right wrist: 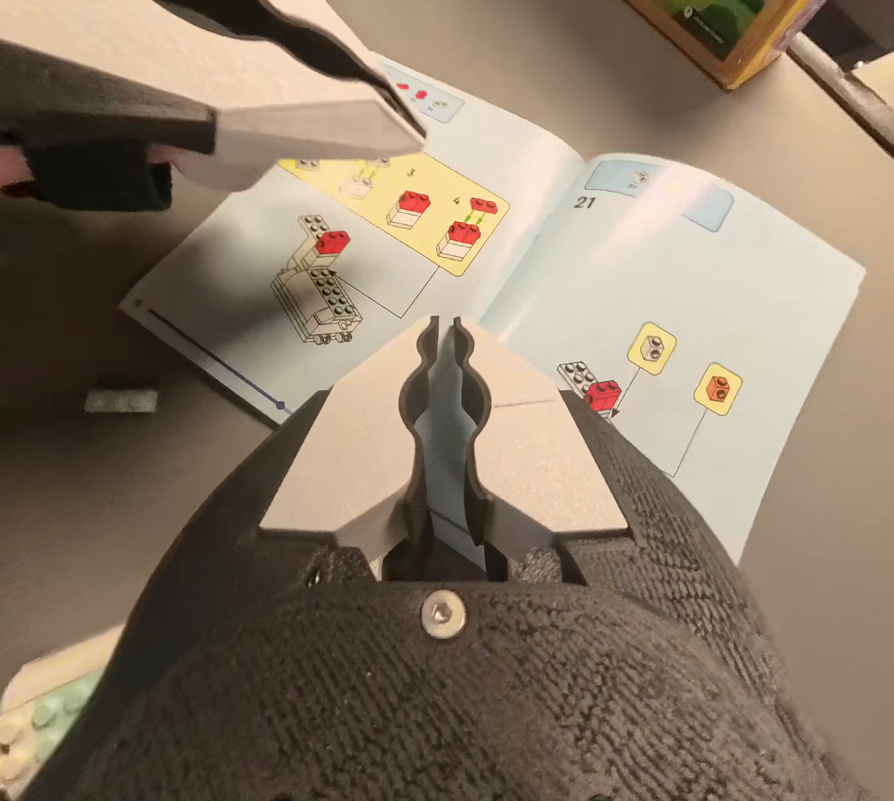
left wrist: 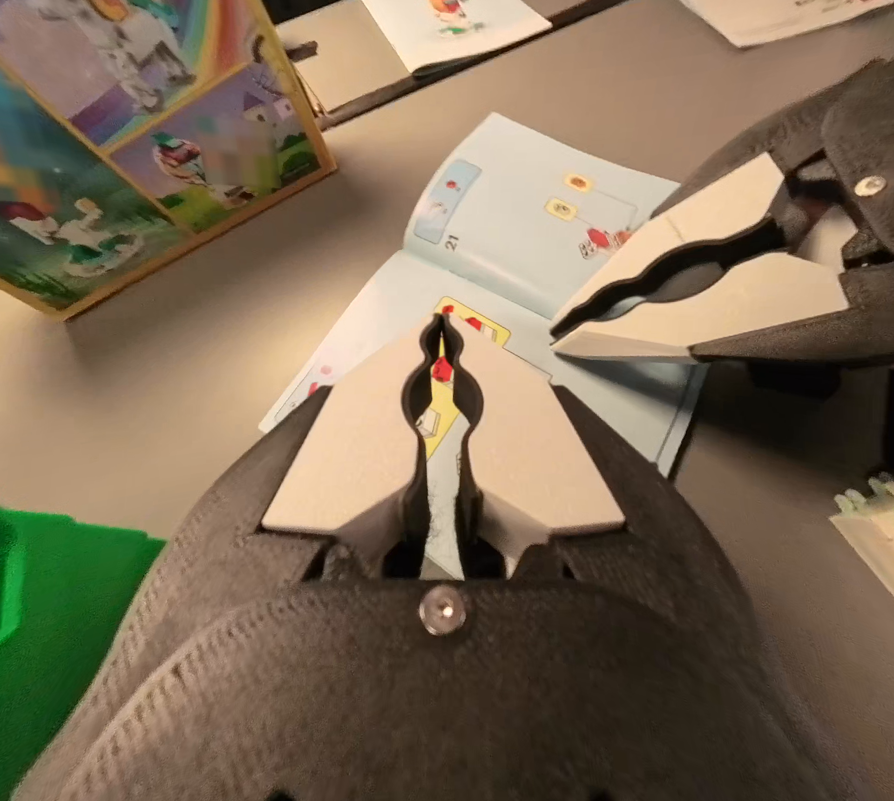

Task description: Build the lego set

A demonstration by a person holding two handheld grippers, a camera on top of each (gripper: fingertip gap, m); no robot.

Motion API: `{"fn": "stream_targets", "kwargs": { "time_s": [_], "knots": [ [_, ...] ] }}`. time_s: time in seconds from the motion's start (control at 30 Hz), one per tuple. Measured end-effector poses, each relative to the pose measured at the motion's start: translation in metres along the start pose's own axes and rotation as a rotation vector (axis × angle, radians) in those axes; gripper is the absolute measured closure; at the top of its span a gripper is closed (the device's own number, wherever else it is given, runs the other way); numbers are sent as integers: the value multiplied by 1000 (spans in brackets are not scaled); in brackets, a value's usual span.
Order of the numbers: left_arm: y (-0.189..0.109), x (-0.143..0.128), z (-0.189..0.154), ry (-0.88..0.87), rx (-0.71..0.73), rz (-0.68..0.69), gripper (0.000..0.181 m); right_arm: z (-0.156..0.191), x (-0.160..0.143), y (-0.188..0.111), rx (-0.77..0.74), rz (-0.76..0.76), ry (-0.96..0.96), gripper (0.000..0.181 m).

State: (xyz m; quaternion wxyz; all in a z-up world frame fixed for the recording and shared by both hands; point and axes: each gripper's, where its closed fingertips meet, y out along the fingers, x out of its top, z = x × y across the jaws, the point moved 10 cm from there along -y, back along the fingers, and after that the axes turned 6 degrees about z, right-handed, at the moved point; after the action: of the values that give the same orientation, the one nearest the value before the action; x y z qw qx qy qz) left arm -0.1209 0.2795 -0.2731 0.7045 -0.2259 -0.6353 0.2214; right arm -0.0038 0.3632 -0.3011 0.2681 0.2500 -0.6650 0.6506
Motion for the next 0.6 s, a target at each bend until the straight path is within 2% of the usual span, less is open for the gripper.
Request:
{"fn": "stream_targets", "kwargs": {
  "time_s": [0.1, 0.23, 0.3, 0.47, 0.6],
  "knots": [
    [-9, 4, 3, 4, 26, -110, 181, 1, 0, 1, -37, -1, 80, 181],
    [-30, 14, -9, 112, -95, -400, 181, 5, 2, 1, -55, 6, 68, 180],
    [-41, 17, -9, 98, -85, -511, 181, 5, 3, -4, -54, -38, 44, 177],
    [-62, 17, -1, 59, 48, -672, 181, 3, 5, -30, -92, -230, -36, 174],
    [-70, 16, -3, 64, 96, -739, 181, 3, -11, -46, -187, -344, -111, 172]
  ]
}}
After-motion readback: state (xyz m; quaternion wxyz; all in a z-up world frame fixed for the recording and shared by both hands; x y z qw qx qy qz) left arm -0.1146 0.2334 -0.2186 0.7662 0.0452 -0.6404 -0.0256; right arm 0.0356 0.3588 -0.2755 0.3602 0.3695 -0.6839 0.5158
